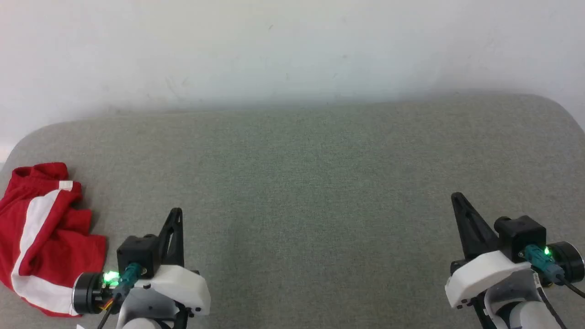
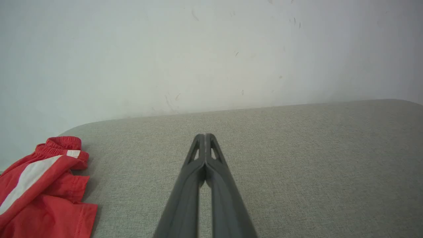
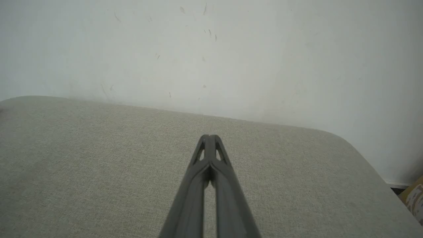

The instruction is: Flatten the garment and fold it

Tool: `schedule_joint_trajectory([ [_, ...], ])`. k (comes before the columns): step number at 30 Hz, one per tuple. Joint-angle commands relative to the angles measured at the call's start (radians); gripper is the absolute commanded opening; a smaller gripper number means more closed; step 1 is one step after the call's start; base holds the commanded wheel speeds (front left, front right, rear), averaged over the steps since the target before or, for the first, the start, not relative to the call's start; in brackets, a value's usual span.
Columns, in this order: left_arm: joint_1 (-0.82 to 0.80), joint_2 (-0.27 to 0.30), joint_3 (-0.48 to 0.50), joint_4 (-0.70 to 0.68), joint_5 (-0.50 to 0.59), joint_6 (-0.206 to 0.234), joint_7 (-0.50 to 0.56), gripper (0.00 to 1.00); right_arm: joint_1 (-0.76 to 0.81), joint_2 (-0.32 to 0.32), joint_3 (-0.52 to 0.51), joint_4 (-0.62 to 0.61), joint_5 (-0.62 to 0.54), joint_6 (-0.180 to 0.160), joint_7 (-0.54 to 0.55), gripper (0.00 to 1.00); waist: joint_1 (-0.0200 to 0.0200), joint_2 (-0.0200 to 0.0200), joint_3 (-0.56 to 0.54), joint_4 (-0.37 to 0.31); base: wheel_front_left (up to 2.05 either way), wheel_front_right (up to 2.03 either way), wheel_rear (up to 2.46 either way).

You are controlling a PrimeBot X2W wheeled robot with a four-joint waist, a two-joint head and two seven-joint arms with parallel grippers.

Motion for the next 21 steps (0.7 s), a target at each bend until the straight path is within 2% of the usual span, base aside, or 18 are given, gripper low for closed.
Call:
schedule_joint_trajectory([
  [1,0.001,-0.005,0.004,-0.006,0.007,-0.008,0.0,0.0,0.014,0.004,0.0,-0.007,-0.008,-0.002,0.0,0.0,0.0,0.0,0.0,0.0,0.0,0.0,0.0],
  [16,0.001,-0.005,0.004,-0.006,0.007,-0.008,0.0,0.0,0.014,0.004,0.0,-0.007,-0.008,-0.002,0.0,0.0,0.0,0.0,0.0,0.0,0.0,0.0,0.0],
  [17,0.0,0.0,0.0,0.0,0.0,0.0,0.0,1.0,0.0,0.0,0.0,0.0,0.0,0.0,0.0,1.0,0.0,0.0,0.0,0.0,0.0,0.0,0.0],
  [21,0.0,0.0,-0.002,0.0,0.0,0.004,-0.004,1.0,0.0,-0.001,-0.004,0.0,0.004,0.0,-0.004,1.0,0.0,0.0,0.0,0.0,0.0,0.0,0.0],
])
